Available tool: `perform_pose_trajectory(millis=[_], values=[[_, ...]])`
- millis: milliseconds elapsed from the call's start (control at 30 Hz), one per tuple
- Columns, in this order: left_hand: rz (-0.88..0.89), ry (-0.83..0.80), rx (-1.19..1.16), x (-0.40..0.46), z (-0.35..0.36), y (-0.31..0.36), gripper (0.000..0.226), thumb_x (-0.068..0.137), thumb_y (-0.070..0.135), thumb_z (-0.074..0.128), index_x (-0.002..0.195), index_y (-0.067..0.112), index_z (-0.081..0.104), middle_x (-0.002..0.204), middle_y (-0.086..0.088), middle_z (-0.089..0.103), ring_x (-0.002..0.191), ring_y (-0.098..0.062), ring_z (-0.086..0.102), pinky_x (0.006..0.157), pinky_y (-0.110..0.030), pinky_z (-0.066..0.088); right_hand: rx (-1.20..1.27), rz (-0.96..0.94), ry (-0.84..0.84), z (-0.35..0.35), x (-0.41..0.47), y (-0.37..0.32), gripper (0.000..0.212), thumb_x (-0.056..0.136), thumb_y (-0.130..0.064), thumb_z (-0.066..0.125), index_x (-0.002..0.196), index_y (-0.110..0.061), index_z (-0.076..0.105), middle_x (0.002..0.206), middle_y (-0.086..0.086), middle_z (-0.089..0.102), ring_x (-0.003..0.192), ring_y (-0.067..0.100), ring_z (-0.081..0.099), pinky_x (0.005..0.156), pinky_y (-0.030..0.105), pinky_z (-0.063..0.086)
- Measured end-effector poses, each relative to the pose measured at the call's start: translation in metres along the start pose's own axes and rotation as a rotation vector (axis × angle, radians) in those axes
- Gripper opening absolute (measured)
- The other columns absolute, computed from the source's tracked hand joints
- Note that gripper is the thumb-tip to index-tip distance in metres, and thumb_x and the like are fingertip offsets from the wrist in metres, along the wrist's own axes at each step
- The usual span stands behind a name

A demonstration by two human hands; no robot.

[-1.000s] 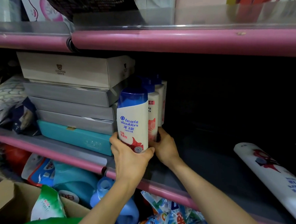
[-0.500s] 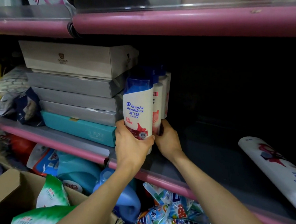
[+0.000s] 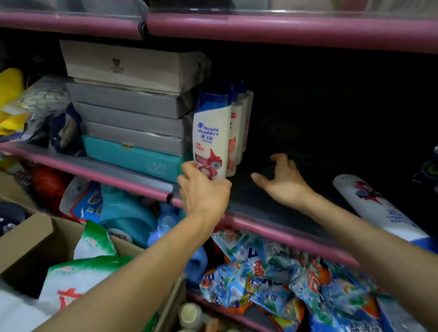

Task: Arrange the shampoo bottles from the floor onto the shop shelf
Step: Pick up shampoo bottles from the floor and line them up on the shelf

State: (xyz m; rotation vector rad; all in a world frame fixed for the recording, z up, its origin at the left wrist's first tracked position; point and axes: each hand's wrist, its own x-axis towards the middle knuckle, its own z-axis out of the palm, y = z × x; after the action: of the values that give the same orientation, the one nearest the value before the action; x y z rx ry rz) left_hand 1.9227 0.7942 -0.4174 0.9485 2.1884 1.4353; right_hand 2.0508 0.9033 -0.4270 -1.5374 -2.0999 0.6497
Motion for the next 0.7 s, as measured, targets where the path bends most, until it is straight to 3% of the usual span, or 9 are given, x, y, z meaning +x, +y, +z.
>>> perform_pose_trajectory(millis=[67,167,267,333,467,533,633,700], values=[[-0.009,-0.051,-0.046,-0.026,0.005,0.007,0.046,0.080,0.021,0.065,0.120,0.014,0.046,0.122,-0.011,0.048,0.112,-0.030,0.049,0.094,-0.035,0.041,-0.236,0.073,0.050,-0.032,-0.018,0.018,0.076,0.083,-0.049,0.064,0.141,-0.016,0.028,0.143,0.018,0.034,0.129,0.037,0.040,0.105,0.042,0.039],[0.031,-0.240,-0.127,-0.064,0.017,0.018,0.015,0.084,0.017,0.061,0.099,0.020,0.062,0.100,0.002,0.063,0.099,-0.018,0.059,0.078,-0.023,0.042,-0.526,0.235,0.092,-0.067,-0.049,0.050,0.084,0.078,-0.054,0.066,0.140,-0.015,0.026,0.140,0.021,0.035,0.128,0.043,0.038,0.101,0.046,0.038],[0.116,-0.382,-0.130,-0.097,0.028,0.026,0.013,0.084,0.014,0.059,0.084,0.025,0.065,0.078,0.012,0.062,0.078,-0.009,0.059,0.059,-0.017,0.040,-0.643,0.394,-0.007,-0.091,-0.079,0.081,0.100,0.074,-0.059,0.067,0.147,-0.020,0.012,0.143,0.021,0.030,0.129,0.042,0.036,0.100,0.048,0.038],[0.170,-0.457,-0.107,-0.117,0.034,0.029,0.015,0.084,0.013,0.058,0.080,0.026,0.064,0.073,0.015,0.059,0.073,-0.008,0.057,0.057,-0.017,0.039,-0.616,0.421,-0.039,-0.101,-0.095,0.096,0.100,0.076,-0.054,0.069,0.149,-0.022,0.009,0.142,0.023,0.034,0.126,0.043,0.041,0.098,0.047,0.042],[0.273,-0.553,-0.048,-0.143,0.039,0.025,0.012,0.085,0.014,0.059,0.086,0.025,0.063,0.080,0.012,0.060,0.079,-0.012,0.059,0.064,-0.021,0.044,-0.397,0.381,0.036,-0.111,-0.113,0.104,0.072,0.081,-0.031,0.067,0.141,-0.015,0.032,0.122,0.020,0.055,0.102,0.037,0.057,0.080,0.038,0.050],[0.334,-0.569,0.013,-0.149,0.037,0.023,0.016,0.084,0.016,0.060,0.099,0.022,0.062,0.098,0.007,0.062,0.088,-0.014,0.060,0.072,-0.025,0.047,-0.086,0.413,0.039,-0.120,-0.116,0.094,0.060,0.081,-0.020,0.067,0.135,-0.012,0.042,0.122,0.016,0.055,0.096,0.032,0.055,0.077,0.036,0.049],[0.415,-0.565,0.069,-0.157,0.033,0.019,0.042,0.086,0.021,0.060,0.126,0.021,0.048,0.125,0.002,0.050,0.101,-0.017,0.056,0.087,-0.036,0.050,0.502,0.595,0.038,-0.142,-0.132,0.068,0.048,0.078,-0.010,0.069,0.120,-0.012,0.046,0.121,0.014,0.046,0.089,0.030,0.054,0.074,0.044,0.055],[0.478,-0.518,0.108,-0.161,0.031,0.018,0.059,0.086,0.023,0.062,0.138,0.022,0.035,0.136,0.002,0.041,0.108,-0.018,0.053,0.088,-0.035,0.048,0.761,0.644,0.015,-0.157,-0.149,0.050,0.051,0.073,-0.006,0.072,0.118,-0.009,0.046,0.124,0.017,0.044,0.096,0.034,0.057,0.068,0.046,0.058]])
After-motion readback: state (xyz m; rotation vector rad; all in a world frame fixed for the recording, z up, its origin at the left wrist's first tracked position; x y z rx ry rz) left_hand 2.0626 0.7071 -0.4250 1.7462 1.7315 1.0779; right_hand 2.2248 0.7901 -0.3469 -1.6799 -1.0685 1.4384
